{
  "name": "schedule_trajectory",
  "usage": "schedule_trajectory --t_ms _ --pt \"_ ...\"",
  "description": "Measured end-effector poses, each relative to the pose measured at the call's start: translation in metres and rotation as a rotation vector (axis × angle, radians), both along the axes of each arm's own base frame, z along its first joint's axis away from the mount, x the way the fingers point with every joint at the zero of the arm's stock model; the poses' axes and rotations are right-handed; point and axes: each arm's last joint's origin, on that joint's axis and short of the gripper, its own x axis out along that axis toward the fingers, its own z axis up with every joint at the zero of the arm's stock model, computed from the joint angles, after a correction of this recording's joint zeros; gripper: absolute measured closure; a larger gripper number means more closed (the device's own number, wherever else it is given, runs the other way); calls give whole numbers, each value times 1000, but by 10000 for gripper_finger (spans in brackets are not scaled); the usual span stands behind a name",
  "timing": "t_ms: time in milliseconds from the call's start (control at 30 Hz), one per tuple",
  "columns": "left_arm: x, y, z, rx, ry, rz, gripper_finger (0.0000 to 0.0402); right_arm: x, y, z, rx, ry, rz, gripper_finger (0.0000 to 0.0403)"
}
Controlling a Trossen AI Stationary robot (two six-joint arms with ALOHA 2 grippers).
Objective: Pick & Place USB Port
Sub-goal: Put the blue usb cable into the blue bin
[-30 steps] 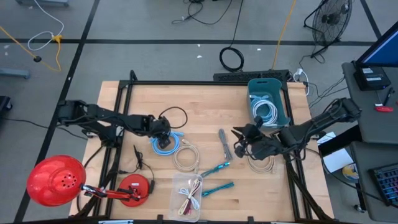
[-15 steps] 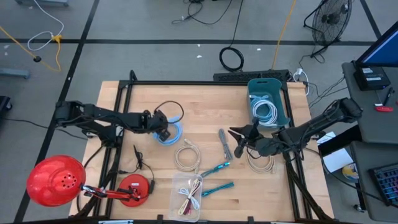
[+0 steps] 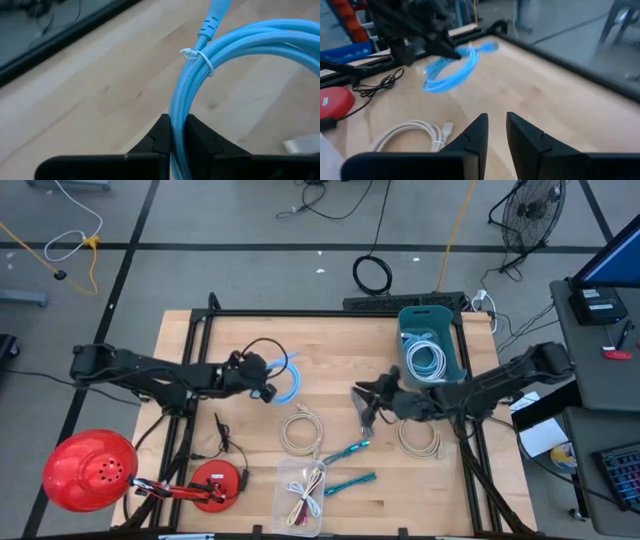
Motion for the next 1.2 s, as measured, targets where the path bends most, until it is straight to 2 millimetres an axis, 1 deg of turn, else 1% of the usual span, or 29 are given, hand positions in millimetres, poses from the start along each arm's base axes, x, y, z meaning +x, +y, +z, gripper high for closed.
schedule_trajectory --t_ms 133,333,467,600,733,800,933,1000,1100,1200 --pt "3 -12 11 58 -84 -49 369 17 -9 -9 73 -47 49 311" --pt "3 -27 23 195 -156 -18 369 37 -14 -9 123 -264 30 262" --pt "3 -39 30 298 -202 14 369 47 -19 -8 178 -411 38 232" --pt "6 -51 39 363 -259 -16 369 49 -27 -6 222 -473 28 212" --pt "6 -60 47 412 -306 -29 369 50 -34 -5 240 -493 28 201" --pt "7 -63 51 428 -324 -29 369 50 -33 -1 250 -530 62 198" --pt "10 -61 59 438 -334 -11 369 50 -32 4 266 -569 133 195" --pt "11 -61 63 438 -340 -9 369 52 -32 5 271 -571 138 195" --pt "13 -60 67 444 -340 -11 369 55 -30 12 299 -588 187 195" --pt "13 -59 69 444 -344 -9 369 63 -28 15 296 -557 190 195"
